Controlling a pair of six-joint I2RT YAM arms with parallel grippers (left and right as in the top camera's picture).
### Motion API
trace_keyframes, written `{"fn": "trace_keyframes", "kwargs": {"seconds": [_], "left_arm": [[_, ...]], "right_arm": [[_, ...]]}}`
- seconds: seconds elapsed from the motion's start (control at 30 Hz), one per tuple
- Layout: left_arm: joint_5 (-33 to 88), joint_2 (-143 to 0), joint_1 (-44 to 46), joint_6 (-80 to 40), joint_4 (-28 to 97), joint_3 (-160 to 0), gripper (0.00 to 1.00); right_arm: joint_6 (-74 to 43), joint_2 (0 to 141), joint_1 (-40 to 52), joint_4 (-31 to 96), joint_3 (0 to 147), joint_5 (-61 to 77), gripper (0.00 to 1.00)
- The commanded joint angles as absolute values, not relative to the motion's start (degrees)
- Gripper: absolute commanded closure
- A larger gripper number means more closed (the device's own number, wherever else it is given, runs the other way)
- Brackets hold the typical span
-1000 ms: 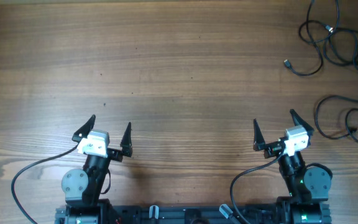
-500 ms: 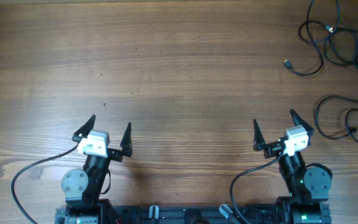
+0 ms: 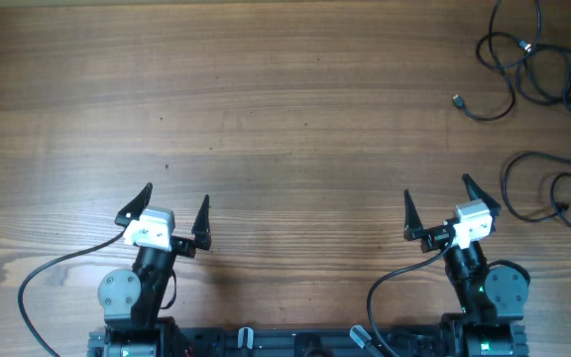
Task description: Untangle cables
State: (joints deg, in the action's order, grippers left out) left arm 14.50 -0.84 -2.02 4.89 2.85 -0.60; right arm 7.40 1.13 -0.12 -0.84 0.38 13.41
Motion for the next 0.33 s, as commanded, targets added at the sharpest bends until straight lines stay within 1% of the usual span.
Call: {"fn": "trace_keyframes", "kwargs": {"seconds": [0.0, 0.3], "left_arm": [[14.55, -0.16, -2.09, 5.67, 3.07, -0.34, 0.0], [14.55, -0.16, -2.09, 5.67, 3.07, -0.34, 0.0]], "right_arm": [[7.51, 0.8, 0.14, -0.97, 0.3, 12.64, 0.0], [7.51, 0.8, 0.14, -0.99, 0.3, 12.64, 0.0]]}}
